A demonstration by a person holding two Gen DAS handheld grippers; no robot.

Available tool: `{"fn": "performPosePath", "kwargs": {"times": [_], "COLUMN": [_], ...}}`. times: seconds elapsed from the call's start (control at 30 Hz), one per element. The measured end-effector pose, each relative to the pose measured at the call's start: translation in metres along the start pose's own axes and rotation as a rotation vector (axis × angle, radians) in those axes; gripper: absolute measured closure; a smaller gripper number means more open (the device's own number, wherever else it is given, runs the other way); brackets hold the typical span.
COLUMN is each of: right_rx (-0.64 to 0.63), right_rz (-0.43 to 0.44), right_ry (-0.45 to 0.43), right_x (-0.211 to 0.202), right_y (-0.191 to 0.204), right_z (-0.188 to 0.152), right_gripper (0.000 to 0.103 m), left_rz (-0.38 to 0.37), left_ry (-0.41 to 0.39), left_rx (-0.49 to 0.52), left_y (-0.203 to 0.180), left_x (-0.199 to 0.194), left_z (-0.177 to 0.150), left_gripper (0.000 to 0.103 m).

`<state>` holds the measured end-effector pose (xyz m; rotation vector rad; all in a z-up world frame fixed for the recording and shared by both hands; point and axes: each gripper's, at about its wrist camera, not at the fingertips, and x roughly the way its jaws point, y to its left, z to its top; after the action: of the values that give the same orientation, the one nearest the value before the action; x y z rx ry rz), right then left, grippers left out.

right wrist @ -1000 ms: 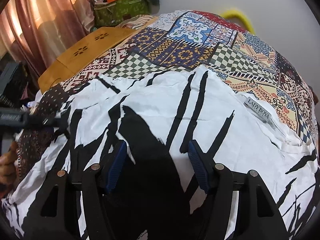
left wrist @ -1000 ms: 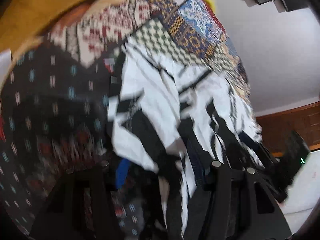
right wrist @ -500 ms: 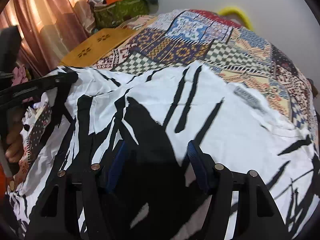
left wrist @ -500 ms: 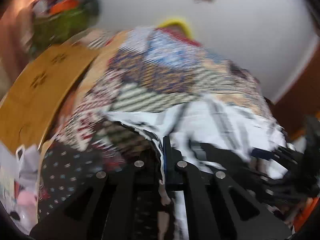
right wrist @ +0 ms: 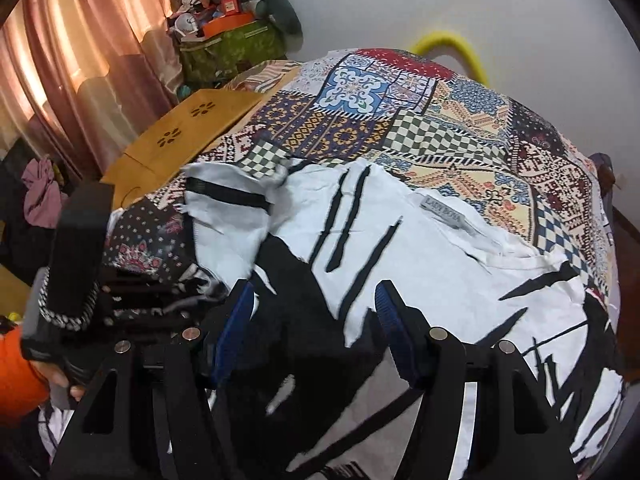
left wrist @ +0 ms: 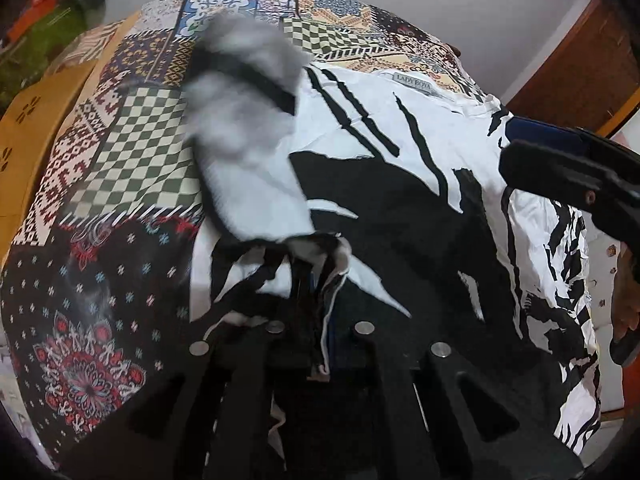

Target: Fold small clothes

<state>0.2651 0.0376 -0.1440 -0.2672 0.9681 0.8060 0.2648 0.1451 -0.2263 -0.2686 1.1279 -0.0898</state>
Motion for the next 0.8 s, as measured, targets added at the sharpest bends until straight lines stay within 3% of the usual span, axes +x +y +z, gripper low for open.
{"fn": "performPosePath", "kwargs": {"times": [0.1,0.17,0.27,0.47,0.6,0.8], "right_rx": [0.011,0.012,0.011,0.01,0.011,-0.002], "right_rz": [0.022,0.031,0.042,0.048,0.031,0.034], "right_ry": [-0.002,-0.008,-0.013,-0.005,0.007,0.038], "right_x": [0.003,0.005,0.006,0.016,0.028,0.06], "right_y": [0.006,0.01,0.017,0.025,0.029,0.025], "right_z": [0.004,0.008,0.01,0.017,0.019,0.032], "right_gripper": [0.044,0.044,0.044,0.043,0.043,0.043], "left_rz": [0.006,0.022,0.02,0.05,0.102,0.081], "left_ry": [-0.026,-0.07,-0.159,-0.249,-0.193,-0.075], "left_rx": [-0.012,-0.003,0.023,-0.053,-0.111,-0.11], "left_y": [0.004,0.003,0.003,0.033,0.057,0.061], "left_x": [-0.017,-0.036,-0.064,-0.089,-0.064,-0.017], "left_z": [-0.007,-0.012,-0.019,-0.011,-0.003,-0.008], "left_gripper": [0.08,0.057,0.047,0.04,0.04,0.04]}}
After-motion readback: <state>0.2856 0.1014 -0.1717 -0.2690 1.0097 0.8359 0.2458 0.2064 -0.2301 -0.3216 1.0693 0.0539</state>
